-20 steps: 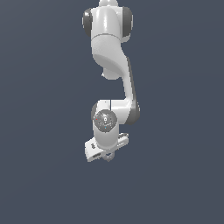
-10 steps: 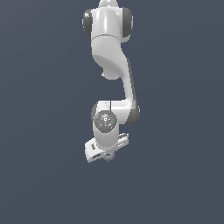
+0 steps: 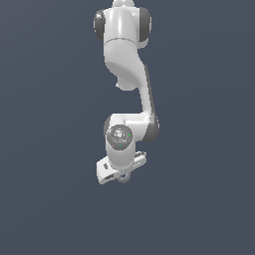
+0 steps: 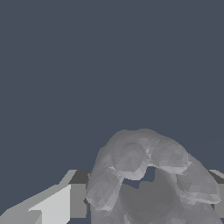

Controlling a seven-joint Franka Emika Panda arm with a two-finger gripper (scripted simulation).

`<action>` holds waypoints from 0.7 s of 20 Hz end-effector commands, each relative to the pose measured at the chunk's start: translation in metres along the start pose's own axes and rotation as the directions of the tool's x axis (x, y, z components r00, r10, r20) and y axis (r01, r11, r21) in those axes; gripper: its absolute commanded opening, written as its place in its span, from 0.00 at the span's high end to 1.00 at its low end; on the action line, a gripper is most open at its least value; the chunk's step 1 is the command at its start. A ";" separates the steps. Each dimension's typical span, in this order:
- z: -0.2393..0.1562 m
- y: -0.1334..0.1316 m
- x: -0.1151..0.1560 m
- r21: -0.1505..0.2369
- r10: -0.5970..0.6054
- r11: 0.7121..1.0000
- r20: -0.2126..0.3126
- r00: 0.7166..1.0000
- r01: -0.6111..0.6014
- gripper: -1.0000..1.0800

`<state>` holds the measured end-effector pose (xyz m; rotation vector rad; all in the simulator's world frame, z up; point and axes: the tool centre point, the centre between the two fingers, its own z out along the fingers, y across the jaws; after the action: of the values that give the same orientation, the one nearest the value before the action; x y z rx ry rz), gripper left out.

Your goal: Pick up the object and move it to a goal position.

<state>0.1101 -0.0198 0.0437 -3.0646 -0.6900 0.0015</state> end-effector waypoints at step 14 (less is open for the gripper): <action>-0.072 0.006 -0.036 -0.001 0.000 1.000 0.000 1.000 0.000 1.00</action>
<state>0.0846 -0.0370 0.1039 -3.0646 -0.6901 0.0022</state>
